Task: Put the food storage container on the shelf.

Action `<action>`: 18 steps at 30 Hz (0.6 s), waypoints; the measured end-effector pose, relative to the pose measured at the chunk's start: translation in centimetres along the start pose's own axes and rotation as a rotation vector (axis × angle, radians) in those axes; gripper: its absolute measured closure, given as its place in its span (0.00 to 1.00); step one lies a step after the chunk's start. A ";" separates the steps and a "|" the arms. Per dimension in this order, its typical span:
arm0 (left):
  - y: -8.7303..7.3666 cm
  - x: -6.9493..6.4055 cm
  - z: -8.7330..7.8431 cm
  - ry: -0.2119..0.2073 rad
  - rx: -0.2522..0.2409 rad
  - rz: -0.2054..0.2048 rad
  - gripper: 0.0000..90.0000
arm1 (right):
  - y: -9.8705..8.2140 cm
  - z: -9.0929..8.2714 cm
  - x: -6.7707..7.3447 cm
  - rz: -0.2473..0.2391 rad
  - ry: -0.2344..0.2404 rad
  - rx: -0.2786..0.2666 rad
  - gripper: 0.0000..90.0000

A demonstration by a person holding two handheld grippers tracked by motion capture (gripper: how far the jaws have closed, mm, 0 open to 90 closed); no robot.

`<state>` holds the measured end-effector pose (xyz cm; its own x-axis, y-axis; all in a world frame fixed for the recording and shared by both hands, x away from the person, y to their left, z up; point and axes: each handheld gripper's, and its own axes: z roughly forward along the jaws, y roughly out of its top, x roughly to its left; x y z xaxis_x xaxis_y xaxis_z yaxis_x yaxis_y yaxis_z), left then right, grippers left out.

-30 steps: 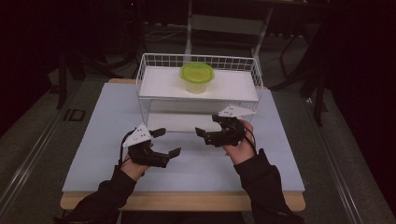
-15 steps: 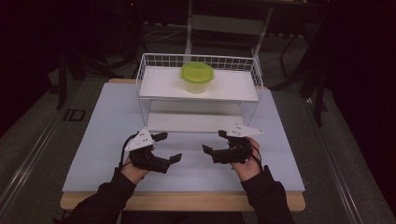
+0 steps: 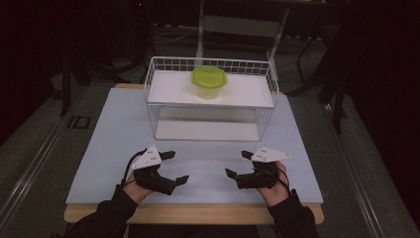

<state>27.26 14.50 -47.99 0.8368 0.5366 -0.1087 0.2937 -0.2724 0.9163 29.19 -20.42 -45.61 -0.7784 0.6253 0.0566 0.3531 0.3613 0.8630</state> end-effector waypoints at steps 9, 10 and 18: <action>-1.1 0.0 0.1 -0.013 0.030 -0.003 0.06 | -1.8 0.1 -0.4 -0.003 -0.006 0.054 0.15; -1.2 0.1 0.1 -0.017 0.028 -0.007 0.06 | -1.9 0.2 -0.5 -0.004 -0.011 0.061 0.15; -1.9 0.4 0.7 -0.012 0.053 -0.028 0.06 | -2.2 0.4 -0.9 -0.019 -0.039 0.072 0.15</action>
<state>27.37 14.65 -50.04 0.8334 0.5349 -0.1392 0.3410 -0.2994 0.8911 29.34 -21.49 -47.81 -0.7648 0.6440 0.0200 0.3762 0.4211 0.8253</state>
